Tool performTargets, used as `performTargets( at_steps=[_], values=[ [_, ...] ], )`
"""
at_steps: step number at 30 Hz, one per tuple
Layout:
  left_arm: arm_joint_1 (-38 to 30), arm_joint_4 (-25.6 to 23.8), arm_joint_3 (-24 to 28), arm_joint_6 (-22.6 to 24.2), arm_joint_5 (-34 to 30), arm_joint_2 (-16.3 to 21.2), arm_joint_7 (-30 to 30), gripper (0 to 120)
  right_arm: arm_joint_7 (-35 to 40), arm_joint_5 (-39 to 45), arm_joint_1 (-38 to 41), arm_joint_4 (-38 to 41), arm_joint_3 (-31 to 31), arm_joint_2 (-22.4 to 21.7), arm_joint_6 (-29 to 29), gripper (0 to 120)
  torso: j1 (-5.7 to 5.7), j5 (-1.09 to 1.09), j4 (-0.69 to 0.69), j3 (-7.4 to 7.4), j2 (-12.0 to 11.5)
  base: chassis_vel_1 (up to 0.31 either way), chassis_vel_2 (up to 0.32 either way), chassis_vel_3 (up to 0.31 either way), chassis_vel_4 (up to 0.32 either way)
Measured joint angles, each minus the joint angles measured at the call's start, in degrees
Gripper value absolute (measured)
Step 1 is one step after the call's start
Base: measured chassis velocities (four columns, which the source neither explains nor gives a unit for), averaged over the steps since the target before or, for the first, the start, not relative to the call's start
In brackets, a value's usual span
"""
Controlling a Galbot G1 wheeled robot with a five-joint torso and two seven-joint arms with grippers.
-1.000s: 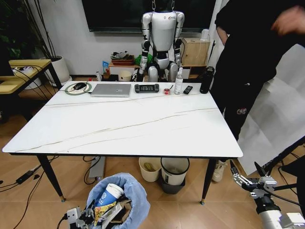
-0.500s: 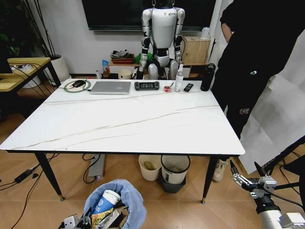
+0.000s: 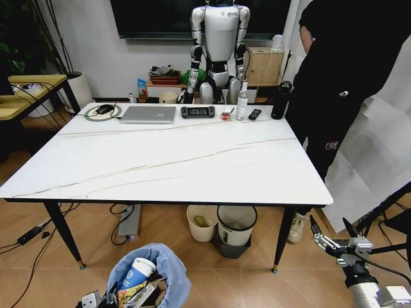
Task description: Pick up the trash bin and place the trash from the table into it.
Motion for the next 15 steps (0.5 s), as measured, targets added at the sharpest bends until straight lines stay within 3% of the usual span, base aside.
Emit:
performTargets(
  at_steps=[15],
  values=[
    [-10.9,14.0,0.2,-0.7,0.2,1.5,1.2,0,0.0,0.0,0.0,0.0,0.0,0.0,0.0,100,-2.29,-0.01,0.00,-2.94,-5.2,0.000,0.000,0.000,0.000]
  ],
)
